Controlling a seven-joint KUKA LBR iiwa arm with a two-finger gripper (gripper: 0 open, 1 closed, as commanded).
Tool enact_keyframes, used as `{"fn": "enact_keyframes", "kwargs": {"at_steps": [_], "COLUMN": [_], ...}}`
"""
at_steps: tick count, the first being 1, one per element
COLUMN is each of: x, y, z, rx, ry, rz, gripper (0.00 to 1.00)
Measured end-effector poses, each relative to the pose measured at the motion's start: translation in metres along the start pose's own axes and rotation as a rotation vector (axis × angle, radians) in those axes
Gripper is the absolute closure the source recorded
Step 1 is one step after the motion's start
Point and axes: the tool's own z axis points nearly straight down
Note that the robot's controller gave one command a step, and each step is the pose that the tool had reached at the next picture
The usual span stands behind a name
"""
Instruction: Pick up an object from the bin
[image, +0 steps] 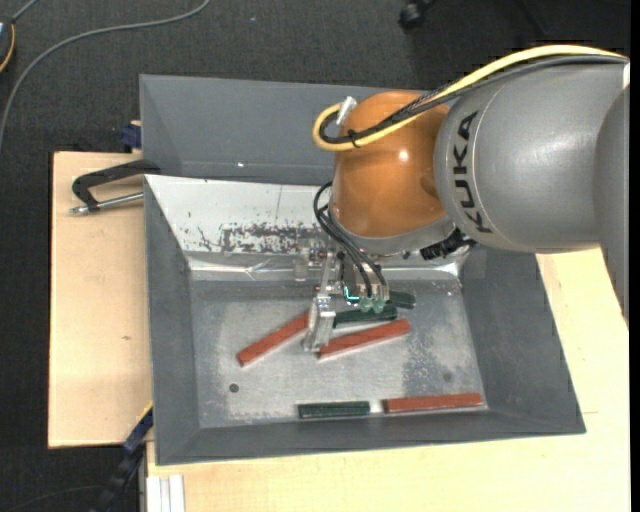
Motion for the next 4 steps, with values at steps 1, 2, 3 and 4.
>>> {"fn": "enact_keyframes", "kwargs": {"at_steps": [1,2,3,4], "x": [-0.014,-0.015,-0.03,-0.026], "y": [0.021,0.021,0.049,0.06], "z": [0.117,0.114,0.087,-0.072], "rx": [0.001,0.0,-0.003,-0.003], "ry": [-0.002,-0.007,-0.015,-0.022], "rz": [-0.241,-0.24,-0.151,-0.17], "gripper": [0.0,1.0,1.0,1.0]}}
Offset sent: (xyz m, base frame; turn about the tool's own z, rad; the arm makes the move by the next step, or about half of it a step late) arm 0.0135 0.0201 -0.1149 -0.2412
